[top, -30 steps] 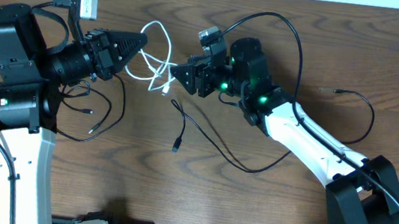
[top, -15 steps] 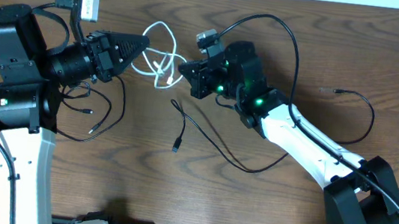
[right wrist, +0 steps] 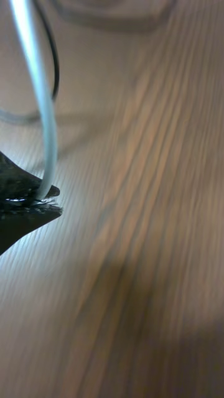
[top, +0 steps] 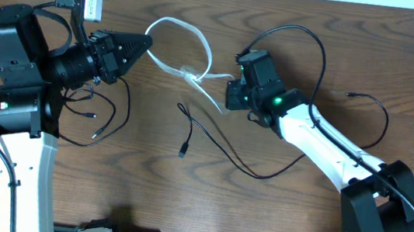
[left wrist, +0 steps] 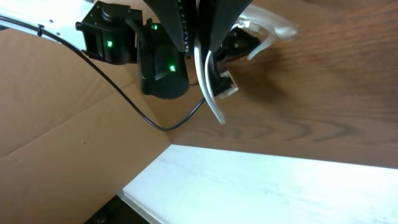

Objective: Untangle cables

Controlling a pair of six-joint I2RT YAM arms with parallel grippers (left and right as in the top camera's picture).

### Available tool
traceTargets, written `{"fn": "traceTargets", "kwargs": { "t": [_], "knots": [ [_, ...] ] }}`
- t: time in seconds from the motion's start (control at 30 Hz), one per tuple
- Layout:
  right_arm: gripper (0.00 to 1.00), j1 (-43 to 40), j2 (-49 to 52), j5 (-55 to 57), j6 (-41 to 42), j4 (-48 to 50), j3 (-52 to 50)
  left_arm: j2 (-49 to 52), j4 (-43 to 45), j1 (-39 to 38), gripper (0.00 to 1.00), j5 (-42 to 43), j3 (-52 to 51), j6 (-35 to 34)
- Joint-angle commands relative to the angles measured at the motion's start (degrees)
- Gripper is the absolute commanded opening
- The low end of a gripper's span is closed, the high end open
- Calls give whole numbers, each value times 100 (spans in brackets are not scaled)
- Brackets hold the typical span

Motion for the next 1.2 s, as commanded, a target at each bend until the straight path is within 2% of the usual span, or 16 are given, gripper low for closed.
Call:
{"fn": "traceTargets", "kwargs": {
  "t": [0.0,0.23,0.37,0.4,0.47,0.53,0.63,0.73,0.77,0.87,1.17],
  "knots": [
    [1,-190,-120,944,39,-374,42,-17,37,83,8,-66,-4,127],
    [1,-647,-120,1193,35,-994,42,-17,83,457,8,-61,-4,122],
    [2,-732,-120,868,-415,-935,42,-17,22,472,8,-61,-4,125],
    [8,-732,-120,758,-540,-903,42,-17,20,468,8,-61,-4,125],
    [40,-730,-122,455,-844,-841,42,-17,17,468,8,-61,-4,125],
    [51,-730,-122,251,-911,-791,44,-17,-20,468,8,-59,-4,122],
    [60,-732,-170,-321,-1005,-597,44,-17,-118,468,8,-59,-4,127],
    [81,-726,-352,-1215,-1373,-168,44,-17,-232,468,8,-59,-4,229],
    [98,-715,-420,-1473,-1530,-24,44,-15,-262,468,8,-59,-4,236],
    [99,-693,-726,-2208,-1904,332,44,-17,-313,468,8,-39,-4,234],
    [99,-667,-1128,-3101,-1910,330,42,-15,-317,466,8,-42,-4,236]
  ]
}}
